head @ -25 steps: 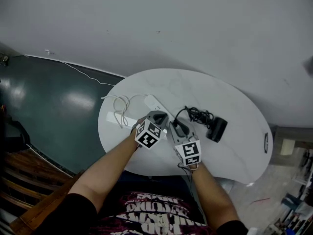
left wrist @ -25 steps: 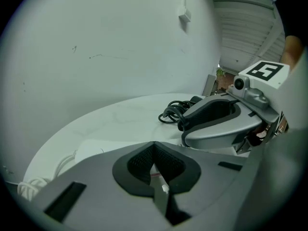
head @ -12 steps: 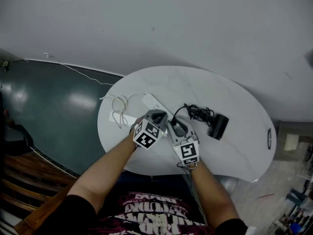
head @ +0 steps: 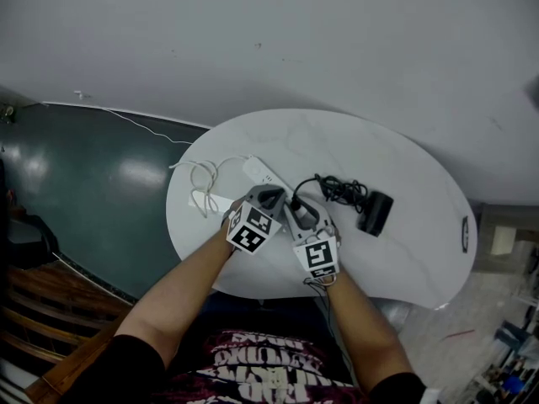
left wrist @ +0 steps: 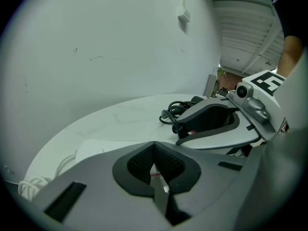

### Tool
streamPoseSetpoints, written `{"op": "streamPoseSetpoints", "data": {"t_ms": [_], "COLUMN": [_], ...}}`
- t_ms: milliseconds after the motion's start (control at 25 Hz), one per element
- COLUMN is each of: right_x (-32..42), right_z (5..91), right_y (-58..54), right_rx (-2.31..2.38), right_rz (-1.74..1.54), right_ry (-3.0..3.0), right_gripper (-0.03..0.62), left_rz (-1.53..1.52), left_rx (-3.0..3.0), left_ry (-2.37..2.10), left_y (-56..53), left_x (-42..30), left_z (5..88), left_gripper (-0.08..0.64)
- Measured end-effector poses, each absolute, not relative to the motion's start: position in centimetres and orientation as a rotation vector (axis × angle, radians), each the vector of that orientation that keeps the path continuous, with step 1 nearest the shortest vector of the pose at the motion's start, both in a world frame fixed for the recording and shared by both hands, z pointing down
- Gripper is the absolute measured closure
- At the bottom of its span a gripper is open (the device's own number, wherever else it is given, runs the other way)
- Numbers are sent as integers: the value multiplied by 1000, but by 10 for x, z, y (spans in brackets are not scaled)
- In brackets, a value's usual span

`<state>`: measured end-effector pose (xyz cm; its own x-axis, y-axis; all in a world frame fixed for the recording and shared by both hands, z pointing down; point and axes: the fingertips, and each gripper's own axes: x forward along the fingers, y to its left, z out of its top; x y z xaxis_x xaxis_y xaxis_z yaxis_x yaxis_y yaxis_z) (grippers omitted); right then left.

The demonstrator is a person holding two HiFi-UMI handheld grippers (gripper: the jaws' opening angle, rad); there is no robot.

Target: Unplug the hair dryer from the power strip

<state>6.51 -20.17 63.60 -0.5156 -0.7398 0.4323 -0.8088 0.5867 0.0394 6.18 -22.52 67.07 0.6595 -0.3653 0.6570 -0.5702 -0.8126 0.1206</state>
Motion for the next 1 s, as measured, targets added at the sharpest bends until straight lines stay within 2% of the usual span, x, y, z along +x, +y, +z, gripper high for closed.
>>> {"op": "streamPoseSetpoints", "data": {"t_ms": [280,520,760,920,1000], "right_x": [65,62,66,71,77], "right_z": [636,633,639,649,641], "right_y": [-198,-203,-193,-178,-173], "right_rx": [1247,1270,1255,1182,1194], "right_rz": [203,204,194,239,279], "right_ry": [-2404,-2432,-2445,-2411,-2424], "right_gripper": [468,465,460,409,407], "left_rz": [912,783,812,862,870], "left_rx": [2567,2524,2535,2542,2549], "left_ry": [-744,-718,-696,-675,-672], "left_y": [-225,-229,-228,-226,-226], "left_x": [61,60,61,61,62], "left_z": [672,661,663,665,665], "left_gripper": [543,543,543,543,543]}}
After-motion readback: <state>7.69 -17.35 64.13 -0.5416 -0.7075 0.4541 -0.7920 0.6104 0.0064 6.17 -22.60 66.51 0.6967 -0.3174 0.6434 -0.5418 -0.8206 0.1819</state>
